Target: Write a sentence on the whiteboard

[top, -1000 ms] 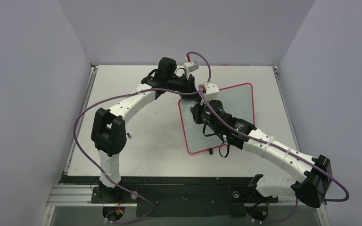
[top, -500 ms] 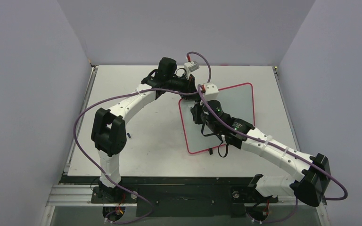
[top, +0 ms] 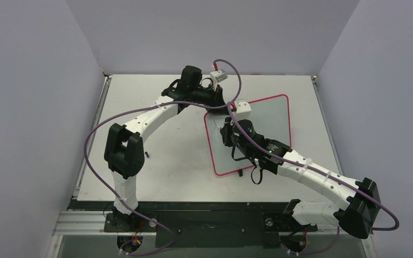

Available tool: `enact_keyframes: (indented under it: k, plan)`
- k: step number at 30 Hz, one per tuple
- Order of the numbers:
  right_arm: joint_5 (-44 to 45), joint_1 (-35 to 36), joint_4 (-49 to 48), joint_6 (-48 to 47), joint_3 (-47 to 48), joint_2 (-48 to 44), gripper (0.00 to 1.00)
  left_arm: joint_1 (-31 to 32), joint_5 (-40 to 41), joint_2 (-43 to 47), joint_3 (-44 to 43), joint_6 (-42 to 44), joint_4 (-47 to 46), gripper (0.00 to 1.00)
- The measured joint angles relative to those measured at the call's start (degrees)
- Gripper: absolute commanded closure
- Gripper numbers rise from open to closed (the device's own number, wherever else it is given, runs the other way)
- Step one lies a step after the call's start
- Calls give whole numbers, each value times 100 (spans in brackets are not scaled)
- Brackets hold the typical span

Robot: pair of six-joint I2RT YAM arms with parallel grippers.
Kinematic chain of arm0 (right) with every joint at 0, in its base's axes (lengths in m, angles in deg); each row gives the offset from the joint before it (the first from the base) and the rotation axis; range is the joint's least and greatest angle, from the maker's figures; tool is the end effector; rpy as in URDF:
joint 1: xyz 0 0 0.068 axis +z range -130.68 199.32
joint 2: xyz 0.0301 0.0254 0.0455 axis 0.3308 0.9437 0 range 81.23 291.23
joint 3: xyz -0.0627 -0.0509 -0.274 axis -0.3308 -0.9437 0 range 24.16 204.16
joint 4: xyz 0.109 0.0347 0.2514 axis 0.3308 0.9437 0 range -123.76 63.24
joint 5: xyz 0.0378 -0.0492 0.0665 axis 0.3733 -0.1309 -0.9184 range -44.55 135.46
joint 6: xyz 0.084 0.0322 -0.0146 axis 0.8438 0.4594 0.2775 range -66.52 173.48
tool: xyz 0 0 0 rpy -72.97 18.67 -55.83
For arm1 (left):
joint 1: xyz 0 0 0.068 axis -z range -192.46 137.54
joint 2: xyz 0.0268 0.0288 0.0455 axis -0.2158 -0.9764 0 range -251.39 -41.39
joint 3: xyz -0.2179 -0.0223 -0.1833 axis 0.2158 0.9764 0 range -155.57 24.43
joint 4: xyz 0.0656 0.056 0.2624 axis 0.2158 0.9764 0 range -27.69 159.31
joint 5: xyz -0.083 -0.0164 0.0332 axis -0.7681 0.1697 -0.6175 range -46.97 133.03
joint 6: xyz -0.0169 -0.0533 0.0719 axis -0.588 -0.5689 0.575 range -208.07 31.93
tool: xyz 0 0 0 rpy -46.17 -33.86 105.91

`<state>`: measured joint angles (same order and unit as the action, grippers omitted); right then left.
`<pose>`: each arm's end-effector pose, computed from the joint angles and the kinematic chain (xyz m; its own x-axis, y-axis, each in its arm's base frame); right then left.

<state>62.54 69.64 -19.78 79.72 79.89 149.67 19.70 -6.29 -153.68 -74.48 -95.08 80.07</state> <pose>0.2237 0.2321 0.3042 -0.5084 0.0492 -0.8597 -0.3827 0.8815 0.2767 0.3915 -0.3193 0.3024 -0.5439 0.2481 -0.8016 0.8364 0.2383 -0.4937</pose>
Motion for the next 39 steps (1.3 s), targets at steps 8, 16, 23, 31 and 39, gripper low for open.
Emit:
enact_keyframes:
  k: [8, 16, 23, 31, 39]
  plan:
    - [238, 0, 31, 17, -2, -24, 100, 4, 15, 2, 0, 20, 2, 100]
    - [341, -57, 107, 15, 101, -17, 100, 35, 70, 15, 0, 37, 2, 100]
    - [448, -142, 109, 11, 313, 13, 100, 85, 114, 55, 0, 66, 4, 100]
    - [450, -162, 109, 13, 341, 46, 100, 87, 138, 55, 0, 83, 9, 100]
    - [407, -160, 57, 85, 168, -24, 100, 87, 166, 55, 0, 85, 11, 100]
